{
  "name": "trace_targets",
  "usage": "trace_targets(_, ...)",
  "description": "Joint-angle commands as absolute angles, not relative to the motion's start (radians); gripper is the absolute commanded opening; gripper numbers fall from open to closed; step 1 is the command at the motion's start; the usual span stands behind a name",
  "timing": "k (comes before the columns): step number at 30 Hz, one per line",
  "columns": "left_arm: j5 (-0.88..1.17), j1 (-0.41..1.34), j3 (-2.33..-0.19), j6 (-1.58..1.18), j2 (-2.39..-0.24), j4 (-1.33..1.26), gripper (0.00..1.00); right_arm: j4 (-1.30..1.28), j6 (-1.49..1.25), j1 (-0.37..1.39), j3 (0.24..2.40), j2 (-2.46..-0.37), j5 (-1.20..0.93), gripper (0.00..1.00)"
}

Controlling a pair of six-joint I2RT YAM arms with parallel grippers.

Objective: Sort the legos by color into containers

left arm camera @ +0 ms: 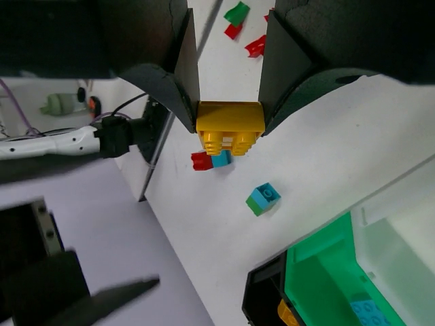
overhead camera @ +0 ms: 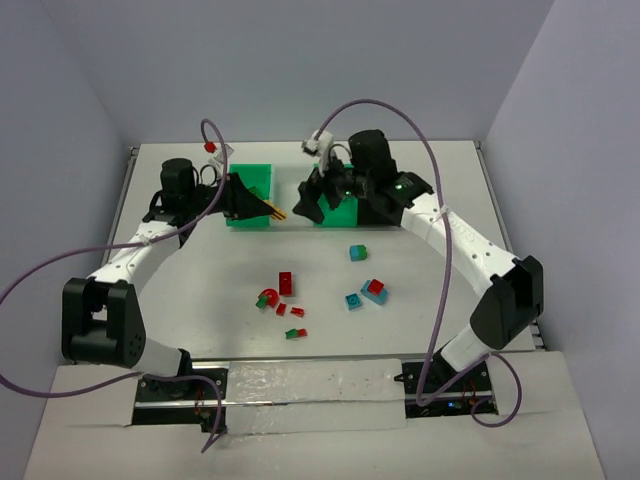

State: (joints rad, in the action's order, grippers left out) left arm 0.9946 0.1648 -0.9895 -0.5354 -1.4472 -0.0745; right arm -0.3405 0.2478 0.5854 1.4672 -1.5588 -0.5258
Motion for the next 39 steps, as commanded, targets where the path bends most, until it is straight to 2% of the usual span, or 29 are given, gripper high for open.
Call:
trace_targets(1,1.066,0.163,-0.978,-0.705,-1.47,-0.203,0.0,-0.46,0.356,0.698,1.513,-1.588,-0.552,1.0)
trace_targets(9,1.112,0.164,-0.937,-0.82,-1.459,-0.309,0.0,-0.45,0.367,0.779,1.567,-1.648,-0.414,0.99)
trace_targets(15,1.139,0.166,-0.921,-0.842,-1.443,-0.325,0.0,-0.414,0.335,0.782,1.595,-1.685,-0.332,0.87)
trace_targets(22,1.147,0.17,-0.904,-0.873,-1.439,-0.354,0.01,-0.359,0.325,0.782,1.577,-1.675,-0.293,0.5)
trace_targets(24,1.149,0.17,-0.9,-0.881,-1.44,-0.37,0.02,-0.357,0.33,0.782,1.577,-1.674,-0.291,0.43)
trace_targets(25,1.15,0.17,-0.902,-0.888,-1.442,-0.374,0.05,-0.354,0.331,0.781,1.575,-1.674,-0.29,0.35)
trace_targets(27,1.153,0.169,-0.906,-0.89,-1.442,-0.377,0.23,-0.35,0.336,0.781,1.569,-1.671,-0.284,0.22)
trace_targets(29,1.149,0.169,-0.914,-0.877,-1.441,-0.364,0.59,-0.35,0.34,0.781,1.562,-1.666,-0.279,0.08)
trace_targets(30,1.137,0.169,-0.92,-0.859,-1.439,-0.342,0.7,-0.351,0.339,0.78,1.558,-1.663,-0.277,0.03)
trace_targets(32,1.092,0.161,-0.96,-0.771,-1.433,-0.234,0.99,-0.355,0.329,0.765,1.541,-1.651,-0.284,0.0)
trace_targets(39,0.922,0.031,-1.066,-0.523,-1.376,-0.007,0.99,-0.37,0.287,0.576,1.431,-1.588,-0.301,0.0)
